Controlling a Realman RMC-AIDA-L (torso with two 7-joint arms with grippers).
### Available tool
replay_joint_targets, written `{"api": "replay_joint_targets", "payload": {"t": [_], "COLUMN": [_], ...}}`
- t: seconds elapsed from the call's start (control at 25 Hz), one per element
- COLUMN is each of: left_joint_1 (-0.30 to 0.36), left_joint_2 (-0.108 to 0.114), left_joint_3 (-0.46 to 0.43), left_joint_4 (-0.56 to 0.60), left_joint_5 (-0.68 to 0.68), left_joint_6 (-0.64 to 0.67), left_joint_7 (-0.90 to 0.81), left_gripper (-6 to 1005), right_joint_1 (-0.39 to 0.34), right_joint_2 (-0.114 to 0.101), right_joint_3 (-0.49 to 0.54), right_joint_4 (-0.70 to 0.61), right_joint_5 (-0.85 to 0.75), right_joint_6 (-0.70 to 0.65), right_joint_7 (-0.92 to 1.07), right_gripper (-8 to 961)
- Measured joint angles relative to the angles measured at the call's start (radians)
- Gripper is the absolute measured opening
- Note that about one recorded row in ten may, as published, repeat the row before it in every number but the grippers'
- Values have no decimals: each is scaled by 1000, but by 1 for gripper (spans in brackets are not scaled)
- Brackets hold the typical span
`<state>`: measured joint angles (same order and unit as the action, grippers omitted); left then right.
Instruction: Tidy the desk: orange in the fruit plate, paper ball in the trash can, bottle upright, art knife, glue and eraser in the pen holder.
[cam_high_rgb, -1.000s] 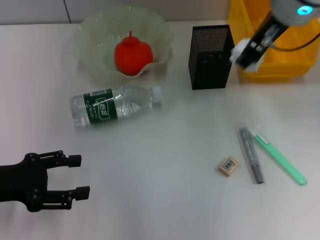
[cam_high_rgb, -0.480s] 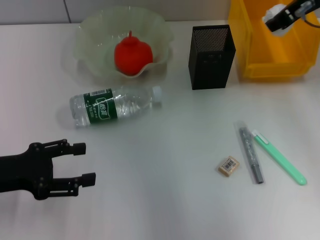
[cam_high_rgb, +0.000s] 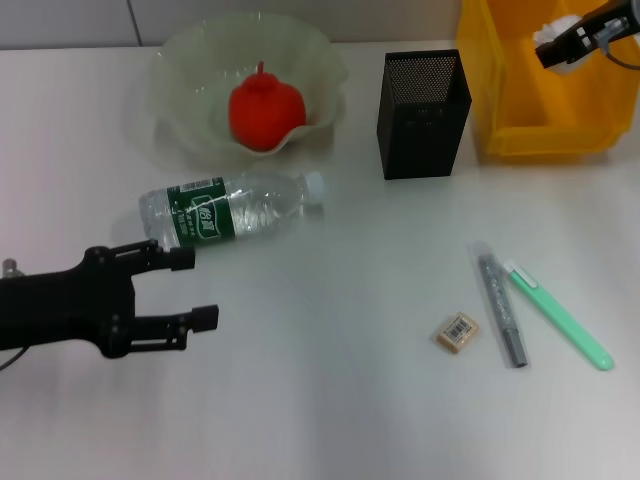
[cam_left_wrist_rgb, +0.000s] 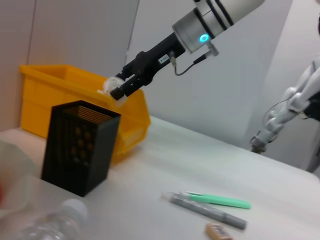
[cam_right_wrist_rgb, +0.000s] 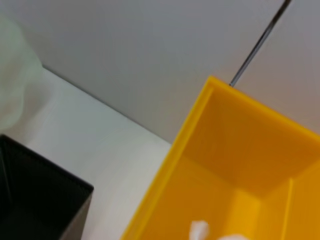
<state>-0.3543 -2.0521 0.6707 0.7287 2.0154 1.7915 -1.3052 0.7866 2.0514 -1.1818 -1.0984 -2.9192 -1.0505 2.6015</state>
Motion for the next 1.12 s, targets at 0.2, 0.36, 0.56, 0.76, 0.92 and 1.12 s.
{"api": "replay_joint_targets", "payload": {"t": [0.2,0.36,0.56,0.76,0.92,1.12], "left_joint_1": [-33,-70,-107,-140,-177,-210], "left_joint_2": [-8,-8,-8,-8,-14,-16], "left_joint_3": [6,7,8,43,190,313], "left_joint_4": [4,5,11,37,127,196], "left_joint_5": [1,8,8,19,27,28], "left_joint_6": [-61,-81,-96,-120,-192,-258], "left_joint_7": [10,8,1,-19,-98,-170], "left_gripper": [719,717,715,713,711,709], "right_joint_1": [-15,8,-46,-146,-246,-391], "right_joint_2": [10,11,31,27,31,31], "right_joint_3": [6,48,50,54,43,42], "right_joint_4": [-110,-173,-328,-515,-591,-535], "right_joint_5": [0,0,77,315,450,728], "right_joint_6": [-11,-88,-129,-212,-266,-296], "right_joint_7": [4,5,-3,-67,-132,-296], "right_gripper": [701,839,840,840,840,840]}}
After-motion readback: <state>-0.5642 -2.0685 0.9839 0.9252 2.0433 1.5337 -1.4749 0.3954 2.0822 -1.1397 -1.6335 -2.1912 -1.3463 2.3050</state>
